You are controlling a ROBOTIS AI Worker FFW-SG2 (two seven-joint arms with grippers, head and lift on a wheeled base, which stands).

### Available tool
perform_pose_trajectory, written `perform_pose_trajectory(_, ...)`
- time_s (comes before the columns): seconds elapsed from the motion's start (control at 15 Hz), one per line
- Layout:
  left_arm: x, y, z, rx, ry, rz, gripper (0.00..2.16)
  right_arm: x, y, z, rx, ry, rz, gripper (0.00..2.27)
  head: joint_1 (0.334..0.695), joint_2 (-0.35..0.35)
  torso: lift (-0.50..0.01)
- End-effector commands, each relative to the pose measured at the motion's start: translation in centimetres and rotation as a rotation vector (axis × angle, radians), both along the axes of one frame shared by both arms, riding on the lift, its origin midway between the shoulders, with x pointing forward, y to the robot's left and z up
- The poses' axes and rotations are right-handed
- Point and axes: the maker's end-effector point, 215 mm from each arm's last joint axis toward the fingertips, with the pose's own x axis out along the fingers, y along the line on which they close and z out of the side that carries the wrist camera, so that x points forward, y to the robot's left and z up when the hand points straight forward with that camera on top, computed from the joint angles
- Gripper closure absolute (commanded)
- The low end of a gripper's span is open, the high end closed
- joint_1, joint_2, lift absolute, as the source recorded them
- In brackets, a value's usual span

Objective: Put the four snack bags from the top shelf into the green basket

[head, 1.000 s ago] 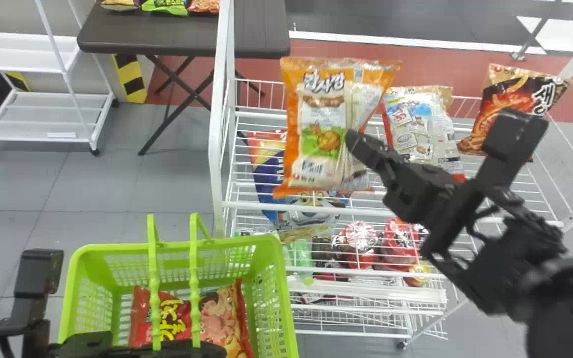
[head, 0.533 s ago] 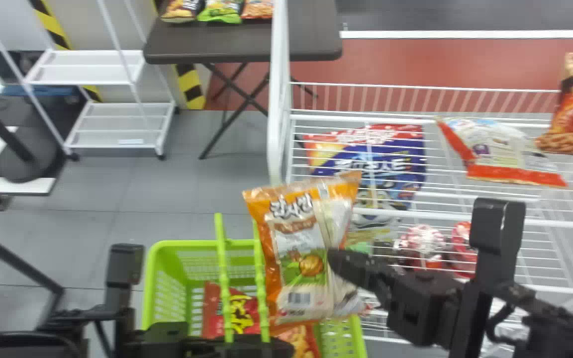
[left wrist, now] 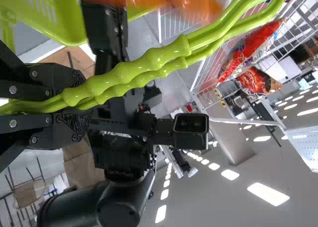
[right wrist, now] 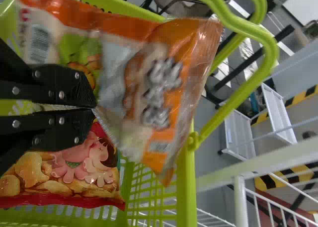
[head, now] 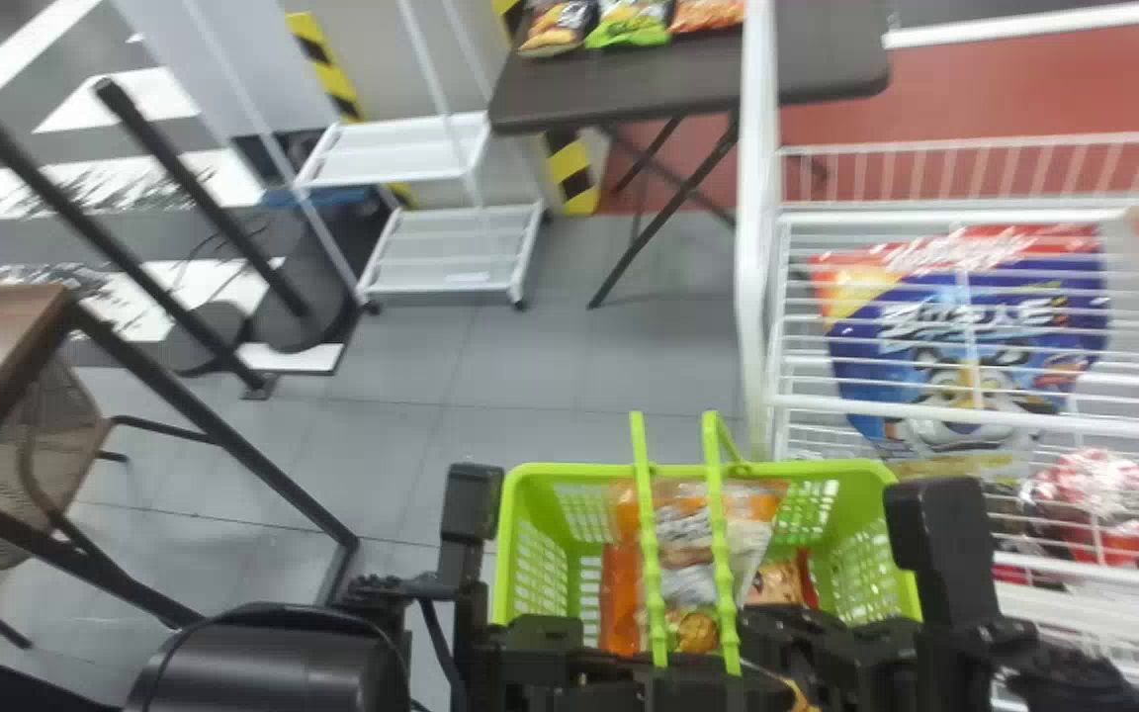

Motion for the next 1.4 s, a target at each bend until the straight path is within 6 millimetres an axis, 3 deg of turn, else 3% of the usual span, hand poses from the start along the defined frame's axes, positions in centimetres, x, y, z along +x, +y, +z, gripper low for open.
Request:
perform_pose_trajectory(0.0, -0.2, 0.2, 0.1, -0.008, 0.003, -0.001, 2.15, 0.4, -2.6, 2.2, -0.015, -0.043, -0.028, 0.01, 0.695, 0.350, 0.000)
perform_pose_trajectory(0.13, -0.2, 0.1, 0.2, -0.010, 0.001, -0.004, 2.15, 1.4, -6.9, 3.9, -0.031, -0.059, -0.100, 0.06, 0.695, 0.325, 0.000)
perform_pose_trajectory(0.27, -0.2, 0.1, 0.2, -0.010, 0.001, -0.005, 2.15, 4.5, -13.3, 5.7, -0.062, -0.105, -0.223, 0.06, 0.695, 0.265, 0.000)
perform_pose_trajectory(0.4, -0.3, 0.0, 0.2, -0.010, 0.001, -0.006, 2.15, 9.3, -20.5, 8.3, -0.113, -0.150, -0.345, 0.06, 0.695, 0.127, 0.000)
perform_pose_trajectory(0.47, -0.4, -0.1, 0.2, -0.011, 0.002, -0.009, 2.15, 11.8, -23.1, 9.9, -0.127, -0.179, -0.390, 0.06, 0.695, 0.059, 0.000)
perform_pose_trajectory(0.67, -0.5, -0.2, 0.3, -0.012, 0.002, -0.013, 2.15, 17.5, -27.5, 11.9, -0.134, -0.172, -0.468, 0.06, 0.695, -0.130, 0.000)
perform_pose_trajectory(0.87, -0.8, 0.0, 0.1, -0.009, 0.008, -0.008, 2.15, 22.4, -30.2, 12.2, -0.139, -0.092, -0.510, 0.06, 0.695, -0.185, 0.000)
perform_pose_trajectory(1.13, -0.8, 0.4, 0.0, -0.004, 0.011, 0.000, 2.15, 26.4, -36.1, 12.6, -0.139, -0.037, -0.618, 0.06, 0.695, -0.226, 0.000)
perform_pose_trajectory(1.33, -0.8, 0.3, 0.0, -0.005, 0.010, 0.001, 2.15, 27.5, -40.2, 10.8, -0.188, 0.029, -0.663, 0.06, 0.695, -0.284, 0.000)
